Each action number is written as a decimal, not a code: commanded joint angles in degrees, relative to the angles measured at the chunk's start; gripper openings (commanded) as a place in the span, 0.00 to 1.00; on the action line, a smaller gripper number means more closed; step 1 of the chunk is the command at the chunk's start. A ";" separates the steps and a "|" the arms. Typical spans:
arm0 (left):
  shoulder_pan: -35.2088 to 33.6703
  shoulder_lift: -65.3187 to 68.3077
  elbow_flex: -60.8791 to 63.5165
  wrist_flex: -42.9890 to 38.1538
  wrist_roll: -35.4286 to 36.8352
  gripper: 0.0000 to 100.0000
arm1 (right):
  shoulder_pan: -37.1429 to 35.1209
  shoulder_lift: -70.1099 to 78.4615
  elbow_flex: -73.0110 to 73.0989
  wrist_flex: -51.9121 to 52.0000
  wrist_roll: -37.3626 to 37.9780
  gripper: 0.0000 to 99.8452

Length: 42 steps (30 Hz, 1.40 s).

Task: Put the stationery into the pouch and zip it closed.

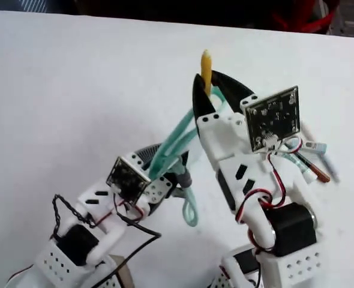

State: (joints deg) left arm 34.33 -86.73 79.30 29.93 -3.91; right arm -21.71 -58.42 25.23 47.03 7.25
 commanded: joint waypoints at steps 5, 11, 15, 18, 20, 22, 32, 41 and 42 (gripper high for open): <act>0.48 -1.36 -1.76 1.49 -0.18 0.15 | 4.62 1.10 2.20 7.43 0.35 0.12; 0.22 -1.36 -1.41 1.41 -0.62 0.15 | 7.69 0.57 2.02 13.05 -0.09 0.38; 0.22 -1.36 -1.41 1.23 -1.93 0.08 | 16.13 -1.27 3.52 13.32 -0.09 0.37; 0.48 -1.45 0.44 -0.18 -5.45 0.07 | 23.60 -1.36 7.03 9.36 -0.44 0.32; 0.40 -1.45 2.90 -4.04 -5.54 0.07 | 27.56 0.22 12.04 1.63 -1.05 0.28; 0.31 -1.45 5.10 -7.38 -5.89 0.07 | 30.20 4.09 17.23 -6.73 -4.04 0.24; 0.31 -1.45 5.89 -8.53 -5.98 0.07 | 43.38 42.24 8.79 -14.90 -8.53 0.24; 0.22 -1.45 5.89 -8.53 -5.98 0.07 | 44.97 63.78 -11.25 1.36 -9.76 0.24; 0.22 -1.45 5.89 -8.53 -5.98 0.07 | 45.23 65.19 -12.13 1.27 -10.99 0.24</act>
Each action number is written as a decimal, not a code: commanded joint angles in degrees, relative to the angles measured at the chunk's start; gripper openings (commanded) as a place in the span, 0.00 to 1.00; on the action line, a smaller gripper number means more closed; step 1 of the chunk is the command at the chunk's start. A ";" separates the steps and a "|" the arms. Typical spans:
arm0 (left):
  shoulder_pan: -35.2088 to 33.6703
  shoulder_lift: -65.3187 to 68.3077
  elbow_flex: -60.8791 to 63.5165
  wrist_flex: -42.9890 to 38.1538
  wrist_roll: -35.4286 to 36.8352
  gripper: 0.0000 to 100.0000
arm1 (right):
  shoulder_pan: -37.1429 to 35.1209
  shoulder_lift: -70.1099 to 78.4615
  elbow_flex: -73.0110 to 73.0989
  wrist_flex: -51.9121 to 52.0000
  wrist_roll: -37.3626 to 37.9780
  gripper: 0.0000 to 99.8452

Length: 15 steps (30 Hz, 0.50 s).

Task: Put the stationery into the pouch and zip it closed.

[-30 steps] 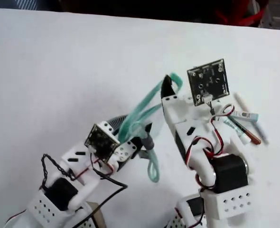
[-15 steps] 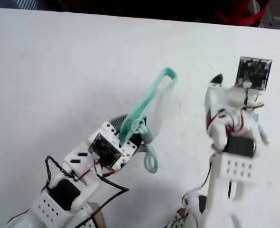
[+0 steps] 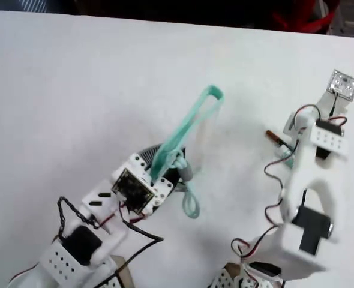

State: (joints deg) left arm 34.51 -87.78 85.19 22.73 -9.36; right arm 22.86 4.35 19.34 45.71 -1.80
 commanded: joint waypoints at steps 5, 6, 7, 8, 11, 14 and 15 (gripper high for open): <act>0.04 -0.40 0.00 -1.41 -0.53 0.07 | 3.74 8.57 -9.76 1.89 -7.30 0.24; 0.04 -0.40 0.00 -1.41 -0.53 0.07 | 3.82 9.27 -10.20 1.89 -7.56 0.24; 0.04 -0.40 -0.09 -1.41 -0.53 0.07 | 3.91 9.54 -10.55 2.24 -7.65 0.24; 0.04 -0.40 -0.09 -1.41 -0.53 0.07 | 3.91 9.63 -10.64 2.86 -7.74 0.24; 0.04 -0.40 -0.09 -1.41 -0.53 0.07 | 4.35 9.54 -10.90 4.00 -7.74 0.24; 0.04 -0.40 -0.09 -1.49 -0.53 0.07 | 4.44 10.07 -10.99 3.82 -7.74 0.24; 0.04 -0.40 -0.09 -1.49 -0.53 0.07 | 4.44 10.15 -10.99 3.30 -7.74 0.24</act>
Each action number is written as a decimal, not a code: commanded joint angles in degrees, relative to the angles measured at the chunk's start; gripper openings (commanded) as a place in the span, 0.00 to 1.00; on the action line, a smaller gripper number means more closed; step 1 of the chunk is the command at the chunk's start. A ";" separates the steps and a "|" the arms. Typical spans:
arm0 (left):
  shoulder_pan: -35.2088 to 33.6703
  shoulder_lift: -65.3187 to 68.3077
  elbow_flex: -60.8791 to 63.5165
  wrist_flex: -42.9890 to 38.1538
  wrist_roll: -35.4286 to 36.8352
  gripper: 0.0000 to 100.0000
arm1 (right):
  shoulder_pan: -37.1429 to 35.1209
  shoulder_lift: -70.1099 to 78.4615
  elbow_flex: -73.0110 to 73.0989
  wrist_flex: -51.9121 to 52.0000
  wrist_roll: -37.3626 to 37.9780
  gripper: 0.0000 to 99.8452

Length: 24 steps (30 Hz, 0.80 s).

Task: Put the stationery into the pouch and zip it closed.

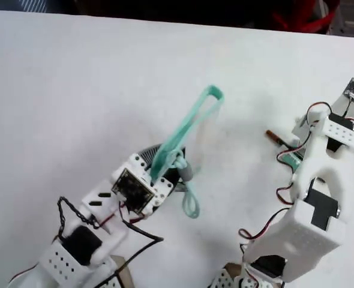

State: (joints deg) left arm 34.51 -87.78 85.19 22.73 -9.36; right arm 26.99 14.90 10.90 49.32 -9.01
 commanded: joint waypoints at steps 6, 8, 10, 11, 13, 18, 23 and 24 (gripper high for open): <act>0.04 -0.40 -0.09 -1.41 -0.53 0.07 | 0.31 2.15 -2.81 -2.77 -0.53 0.24; 0.04 -0.40 -0.09 -1.32 -0.53 0.07 | 0.48 4.09 -4.57 -2.95 -0.35 0.24; 0.04 -0.40 -0.09 -1.32 -0.53 0.07 | 1.10 5.85 -5.89 -2.95 -0.18 0.24; 0.04 -0.40 -0.09 -1.32 -0.53 0.07 | 1.27 6.46 -6.24 -2.95 -0.18 0.24; 0.04 -0.40 -0.09 -1.32 -0.53 0.07 | 1.36 7.25 -6.68 -2.95 -0.09 0.22; 0.04 -0.40 -0.09 -1.49 -0.53 0.07 | 1.89 5.14 -6.51 -1.01 -0.53 0.02; 0.04 -0.40 -0.09 -1.49 -0.53 0.07 | 1.80 5.67 -6.68 -1.45 -0.53 0.04; 0.04 -0.40 -0.09 -1.49 -0.53 0.07 | 1.80 5.76 -6.77 -1.63 -0.53 0.04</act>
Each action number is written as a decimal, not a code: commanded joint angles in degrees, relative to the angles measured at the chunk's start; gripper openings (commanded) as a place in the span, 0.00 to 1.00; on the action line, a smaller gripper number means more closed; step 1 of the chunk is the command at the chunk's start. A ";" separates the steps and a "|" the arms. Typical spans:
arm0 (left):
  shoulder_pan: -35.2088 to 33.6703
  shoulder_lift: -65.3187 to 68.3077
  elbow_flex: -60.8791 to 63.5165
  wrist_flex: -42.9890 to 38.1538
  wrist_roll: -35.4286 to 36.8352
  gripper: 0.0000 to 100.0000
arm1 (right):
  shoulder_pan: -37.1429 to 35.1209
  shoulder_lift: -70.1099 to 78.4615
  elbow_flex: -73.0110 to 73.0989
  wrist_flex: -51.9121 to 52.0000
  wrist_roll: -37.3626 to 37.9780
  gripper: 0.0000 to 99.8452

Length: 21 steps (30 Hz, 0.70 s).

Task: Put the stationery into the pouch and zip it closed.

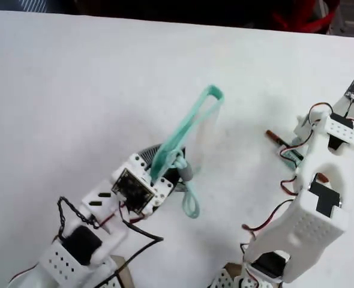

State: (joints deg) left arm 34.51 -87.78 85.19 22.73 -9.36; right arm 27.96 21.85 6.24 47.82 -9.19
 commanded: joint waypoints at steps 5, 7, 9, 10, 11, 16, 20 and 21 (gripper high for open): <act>0.04 -0.40 -0.09 -1.49 -0.53 0.07 | 0.92 -1.89 -2.73 0.31 -0.26 0.05; 0.04 -0.40 -0.09 -1.49 -0.53 0.07 | 0.40 -3.47 -4.13 2.95 0.09 0.10; 0.04 -0.40 0.00 -1.58 -0.53 0.07 | -0.48 -4.26 -6.15 5.58 0.18 0.23; 0.04 -0.40 0.00 -1.58 -0.53 0.07 | -1.10 -4.44 -6.95 6.29 0.18 0.30; 0.04 -0.40 0.00 -1.58 -0.53 0.07 | -1.80 -4.18 -7.47 6.29 0.18 0.36; 0.04 -0.40 0.00 -1.41 -0.53 0.07 | -3.65 0.92 -12.75 4.18 0.26 0.34; 0.04 -0.40 0.09 -1.49 -0.53 0.07 | -3.47 7.43 -19.52 5.67 0.26 0.32; 0.04 -0.40 0.09 -1.58 -0.53 0.07 | -3.47 8.84 -21.36 6.64 0.26 0.32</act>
State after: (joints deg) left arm 34.51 -87.78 85.19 22.73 -9.36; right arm 25.32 29.23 -8.70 53.19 -9.19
